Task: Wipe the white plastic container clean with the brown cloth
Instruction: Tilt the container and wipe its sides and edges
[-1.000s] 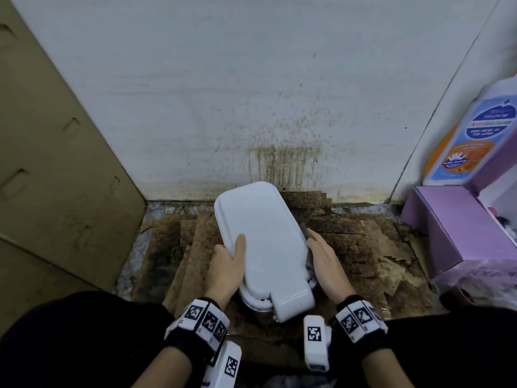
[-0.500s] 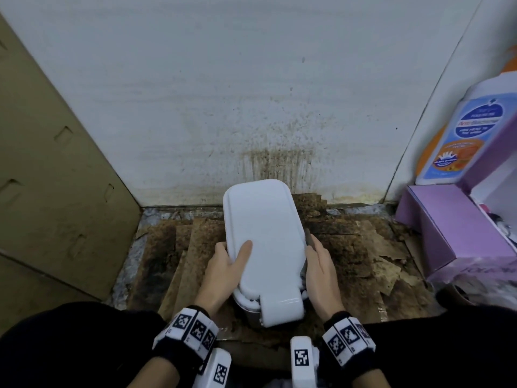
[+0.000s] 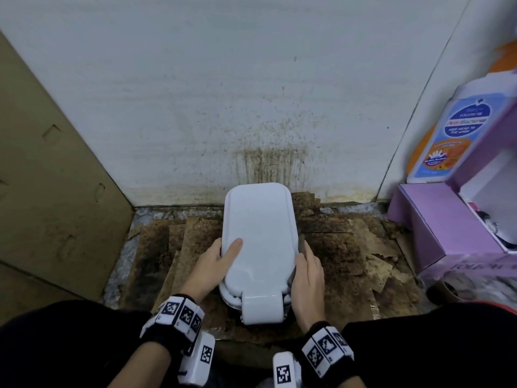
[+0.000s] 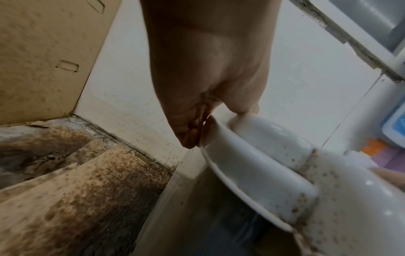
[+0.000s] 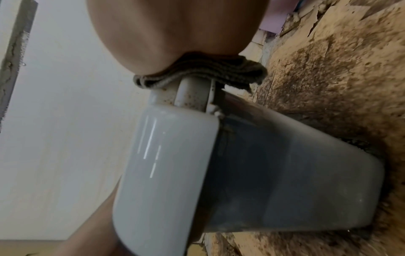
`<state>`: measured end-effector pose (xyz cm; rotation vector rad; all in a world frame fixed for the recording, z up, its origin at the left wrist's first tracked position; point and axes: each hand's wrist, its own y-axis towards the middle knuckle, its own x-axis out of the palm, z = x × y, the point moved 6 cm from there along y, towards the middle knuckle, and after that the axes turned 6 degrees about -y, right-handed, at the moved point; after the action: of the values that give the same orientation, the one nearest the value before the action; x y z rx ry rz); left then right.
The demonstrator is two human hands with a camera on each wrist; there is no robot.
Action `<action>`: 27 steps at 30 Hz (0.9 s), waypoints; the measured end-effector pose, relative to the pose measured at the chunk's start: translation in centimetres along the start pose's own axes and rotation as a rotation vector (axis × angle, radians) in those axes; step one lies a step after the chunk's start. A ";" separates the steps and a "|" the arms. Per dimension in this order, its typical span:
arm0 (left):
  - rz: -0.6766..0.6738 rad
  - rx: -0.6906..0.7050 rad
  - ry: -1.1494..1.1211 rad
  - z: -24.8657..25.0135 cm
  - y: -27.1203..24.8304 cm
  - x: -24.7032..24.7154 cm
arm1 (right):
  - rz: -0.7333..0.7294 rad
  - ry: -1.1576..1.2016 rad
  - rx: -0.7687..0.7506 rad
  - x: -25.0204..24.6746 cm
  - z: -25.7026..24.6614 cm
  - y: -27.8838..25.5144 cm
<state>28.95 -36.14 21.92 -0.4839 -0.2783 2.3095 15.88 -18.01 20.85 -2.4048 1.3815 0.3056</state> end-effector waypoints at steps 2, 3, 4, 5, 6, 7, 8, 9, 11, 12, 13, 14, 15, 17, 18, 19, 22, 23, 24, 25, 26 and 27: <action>-0.013 0.000 -0.009 -0.1 0.1 0.0 | 0.002 0.010 0.004 0.1 0.0 -0.1; -0.015 -0.002 -0.006 0.0 0.0 0.0 | 0.003 0.016 0.005 0.1 0.0 -0.1; -0.017 0.001 -0.007 0.1 0.0 -0.1 | 0.005 0.024 0.008 0.1 0.0 0.0; -0.020 0.003 -0.005 0.3 0.0 -0.1 | 0.009 0.034 0.013 0.1 -0.1 0.0; -0.022 0.012 -0.005 0.4 0.1 -0.1 | 0.013 0.045 0.017 0.1 -0.1 0.0; -0.022 0.020 -0.005 0.6 0.1 -0.2 | 0.017 0.051 0.018 0.1 -0.1 0.0; -0.021 0.030 -0.010 0.6 0.2 -0.2 | 0.021 0.053 0.017 0.2 -0.1 0.0; -0.022 0.032 -0.007 0.7 0.2 -0.2 | 0.023 0.052 0.014 0.2 -0.1 0.0; -0.022 0.027 -0.003 0.6 0.3 -0.3 | 0.026 0.042 0.007 0.4 -0.1 0.0; -0.020 0.023 -0.004 0.4 0.4 -0.4 | 0.026 0.036 0.004 0.5 0.0 0.0; -0.016 0.017 -0.007 0.3 0.4 -0.5 | 0.026 0.030 0.002 0.6 -0.1 -0.1; -0.012 0.017 -0.011 0.2 0.5 -0.6 | 0.027 0.024 0.003 0.8 0.0 -0.1; -0.009 0.016 -0.010 0.2 0.5 -0.6 | 0.030 0.021 0.004 0.9 0.0 0.0; 0.006 0.009 -0.005 0.2 0.5 -0.4 | 0.042 0.022 0.001 1.0 0.1 -0.1; 0.019 0.005 0.012 0.1 0.4 -0.3 | 0.048 0.027 -0.001 1.0 0.1 -0.1; 0.033 -0.003 0.044 0.2 0.3 -0.2 | 0.052 0.034 -0.001 1.0 0.2 -0.2; 0.080 -0.007 0.220 0.5 0.3 0.0 | 0.061 0.079 -0.001 1.1 0.4 -0.3; 0.113 -0.023 0.324 0.6 0.3 0.0 | 0.065 0.099 -0.001 1.1 0.5 -0.3; 0.167 -0.032 0.431 0.9 0.3 -0.1 | 0.068 0.115 0.004 1.1 0.6 -0.3; 0.232 -0.008 0.509 1.5 0.1 -0.2 | 0.068 0.124 0.005 1.1 0.6 -0.3; 0.285 0.047 0.550 2.4 -0.3 -0.2 | 0.070 0.126 0.001 1.1 0.4 -0.4; 0.313 0.123 0.567 3.4 -0.6 0.1 | 0.073 0.125 -0.005 1.1 0.3 -0.4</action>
<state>27.86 -35.83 25.23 -1.1505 0.2298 2.3459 16.80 -18.60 20.28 -2.4178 1.5262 0.1794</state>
